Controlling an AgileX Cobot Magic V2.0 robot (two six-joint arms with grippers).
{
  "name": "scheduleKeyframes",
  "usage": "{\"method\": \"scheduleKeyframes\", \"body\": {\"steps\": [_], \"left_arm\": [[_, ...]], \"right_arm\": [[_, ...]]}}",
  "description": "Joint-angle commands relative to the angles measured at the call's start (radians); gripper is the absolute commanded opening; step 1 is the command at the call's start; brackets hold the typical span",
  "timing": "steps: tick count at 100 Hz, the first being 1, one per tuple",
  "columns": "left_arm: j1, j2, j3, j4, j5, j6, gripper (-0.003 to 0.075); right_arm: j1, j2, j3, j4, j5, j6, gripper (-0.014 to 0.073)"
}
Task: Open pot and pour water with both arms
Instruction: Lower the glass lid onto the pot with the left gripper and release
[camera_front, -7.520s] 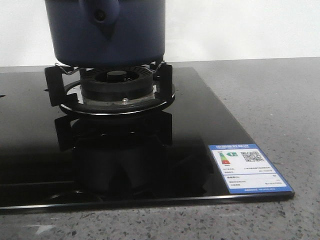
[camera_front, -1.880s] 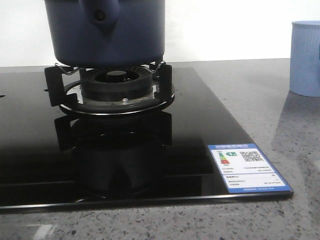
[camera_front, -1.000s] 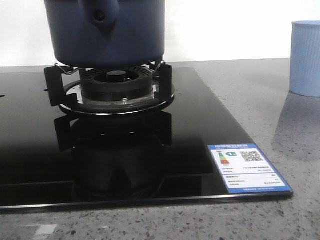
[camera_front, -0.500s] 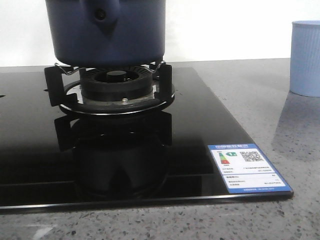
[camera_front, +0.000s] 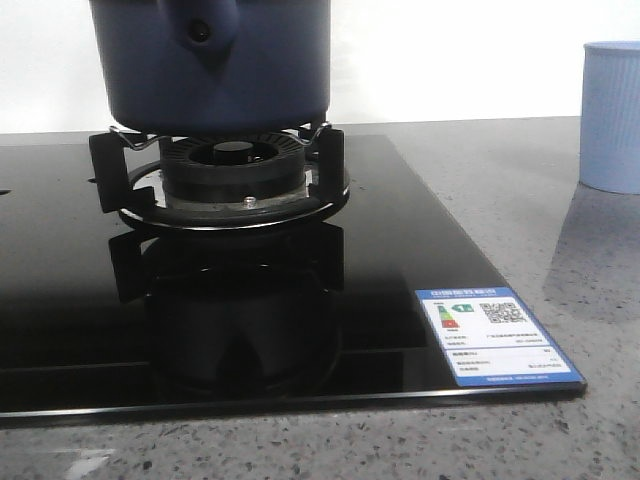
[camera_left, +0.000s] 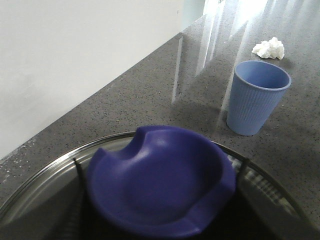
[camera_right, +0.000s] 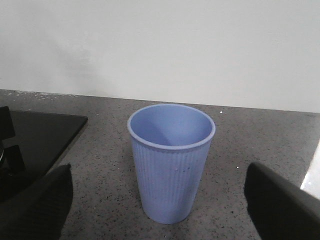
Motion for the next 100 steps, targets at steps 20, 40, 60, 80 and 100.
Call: {"method": "scheduleKeyframes", "body": {"steps": [20, 40, 60, 80, 100], "left_arm": [[-0.010, -0.040, -0.039, -0.044, 0.012, -0.001, 0.0348], [-0.010, -0.040, -0.039, -0.042, 0.014, -0.001, 0.0349], [-0.010, -0.040, -0.039, -0.042, 0.018, -0.001, 0.0447], [-0.010, -0.040, -0.039, -0.042, 0.020, -0.001, 0.0489], [-0.010, -0.040, -0.051, -0.051, 0.020, -0.001, 0.0548]], "right_arm": [[-0.004, -0.006, -0.024, 0.013, -0.047, -0.001, 0.0632], [-0.004, -0.006, -0.024, 0.013, -0.047, -0.001, 0.0632], [-0.004, -0.006, -0.024, 0.013, -0.047, -0.001, 0.0632], [-0.004, -0.006, -0.024, 0.013, -0.047, -0.001, 0.0632], [-0.004, -0.006, -0.024, 0.013, -0.047, -0.001, 0.0632]]}}
